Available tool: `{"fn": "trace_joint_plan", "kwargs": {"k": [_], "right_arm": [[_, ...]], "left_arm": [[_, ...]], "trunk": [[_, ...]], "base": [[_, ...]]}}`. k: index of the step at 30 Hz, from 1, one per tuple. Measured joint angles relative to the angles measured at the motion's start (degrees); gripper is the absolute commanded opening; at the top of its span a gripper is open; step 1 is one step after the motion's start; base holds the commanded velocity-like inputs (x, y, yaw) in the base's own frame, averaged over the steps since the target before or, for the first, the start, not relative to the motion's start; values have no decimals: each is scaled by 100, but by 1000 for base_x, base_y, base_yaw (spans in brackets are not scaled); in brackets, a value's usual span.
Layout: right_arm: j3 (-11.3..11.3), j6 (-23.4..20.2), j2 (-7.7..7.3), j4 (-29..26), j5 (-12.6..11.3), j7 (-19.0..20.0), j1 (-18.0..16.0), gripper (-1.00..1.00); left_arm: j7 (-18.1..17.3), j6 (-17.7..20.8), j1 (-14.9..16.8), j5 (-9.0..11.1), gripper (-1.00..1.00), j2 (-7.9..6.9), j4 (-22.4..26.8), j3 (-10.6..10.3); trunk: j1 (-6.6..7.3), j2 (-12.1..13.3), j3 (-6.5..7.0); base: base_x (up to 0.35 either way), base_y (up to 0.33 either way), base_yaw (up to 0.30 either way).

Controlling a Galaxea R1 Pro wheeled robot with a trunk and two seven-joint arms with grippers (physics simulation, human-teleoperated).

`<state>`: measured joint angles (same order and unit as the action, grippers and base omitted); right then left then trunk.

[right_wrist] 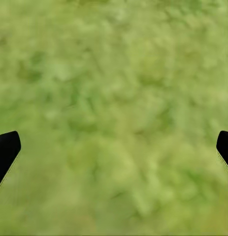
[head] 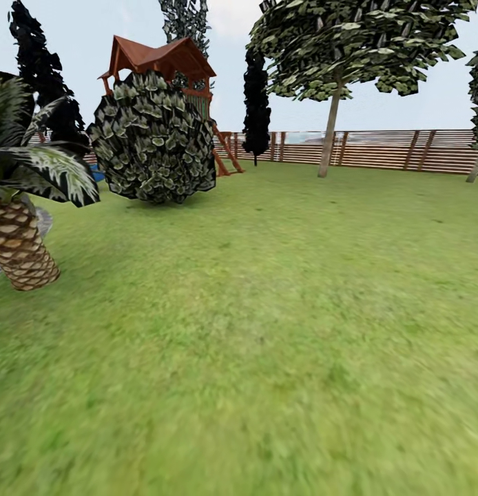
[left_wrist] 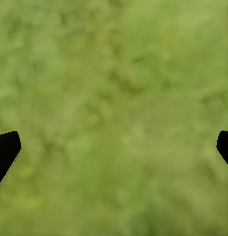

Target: In the garden, pick up the pesticide atomizer on the floor and spray pesticide onto both trees until each tree trunk is fully covered.

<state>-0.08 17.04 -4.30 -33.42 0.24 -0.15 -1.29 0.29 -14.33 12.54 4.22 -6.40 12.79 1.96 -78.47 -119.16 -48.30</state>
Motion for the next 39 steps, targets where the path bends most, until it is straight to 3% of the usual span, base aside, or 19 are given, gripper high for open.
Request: {"fn": "trace_joint_plan", "kwargs": {"k": [23,39], "right_arm": [[0,1,0,-1,0,0,0,100],[0,2,0,0,0,0,-1,100]], "left_arm": [[-2,0,0,0,100,0,0,-1],[0,0,-1,0,100,-1,1,1]], "trunk": [[0,0,0],[0,0,0]], "base": [[338,0,4],[338,0,151]]}}
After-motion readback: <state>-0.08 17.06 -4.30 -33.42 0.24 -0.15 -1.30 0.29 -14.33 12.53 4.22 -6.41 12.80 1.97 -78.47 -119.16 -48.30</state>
